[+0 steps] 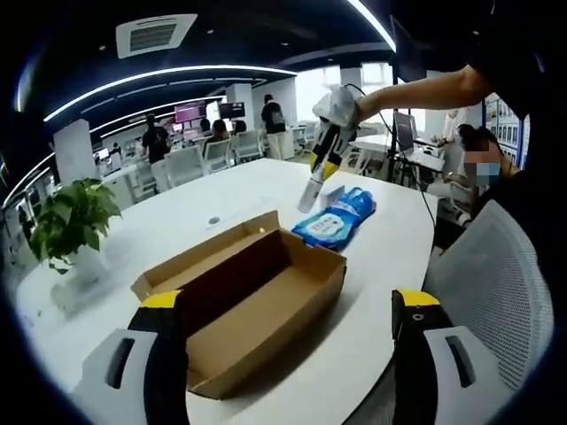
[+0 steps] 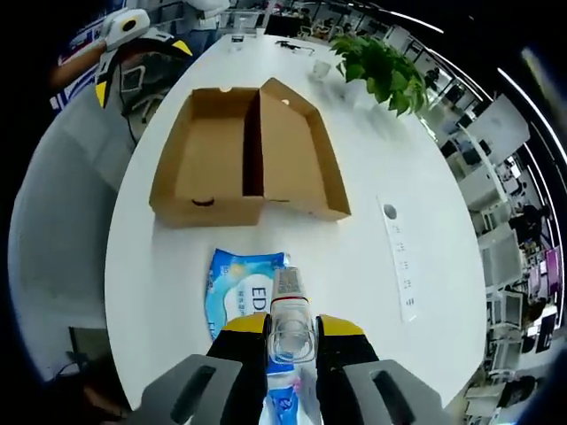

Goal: Operate the shoe box by opening the lid, removing the specified soft item, and placing it in the target area until the item is outside and the box remains undamaged.

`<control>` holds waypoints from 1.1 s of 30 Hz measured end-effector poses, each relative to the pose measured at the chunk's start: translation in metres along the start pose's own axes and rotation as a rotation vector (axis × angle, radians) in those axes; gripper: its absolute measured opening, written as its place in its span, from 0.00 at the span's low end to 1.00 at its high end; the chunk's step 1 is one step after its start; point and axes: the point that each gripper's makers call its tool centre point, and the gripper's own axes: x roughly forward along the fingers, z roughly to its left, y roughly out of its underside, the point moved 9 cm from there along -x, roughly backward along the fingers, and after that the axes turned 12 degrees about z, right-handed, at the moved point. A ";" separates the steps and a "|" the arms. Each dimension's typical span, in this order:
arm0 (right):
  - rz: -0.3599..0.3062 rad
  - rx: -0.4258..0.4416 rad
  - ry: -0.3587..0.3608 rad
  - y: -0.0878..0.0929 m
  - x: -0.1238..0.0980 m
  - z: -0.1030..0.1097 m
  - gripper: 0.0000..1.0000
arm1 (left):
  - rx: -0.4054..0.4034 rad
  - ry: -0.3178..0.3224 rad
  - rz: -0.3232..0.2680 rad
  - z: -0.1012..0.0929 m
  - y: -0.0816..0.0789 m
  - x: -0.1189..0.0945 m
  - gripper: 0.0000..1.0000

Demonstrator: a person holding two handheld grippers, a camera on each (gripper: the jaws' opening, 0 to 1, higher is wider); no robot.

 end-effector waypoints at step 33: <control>0.270 -0.075 -0.108 0.008 0.061 -0.041 0.16 | -0.055 -0.058 0.042 0.002 0.025 -0.021 0.99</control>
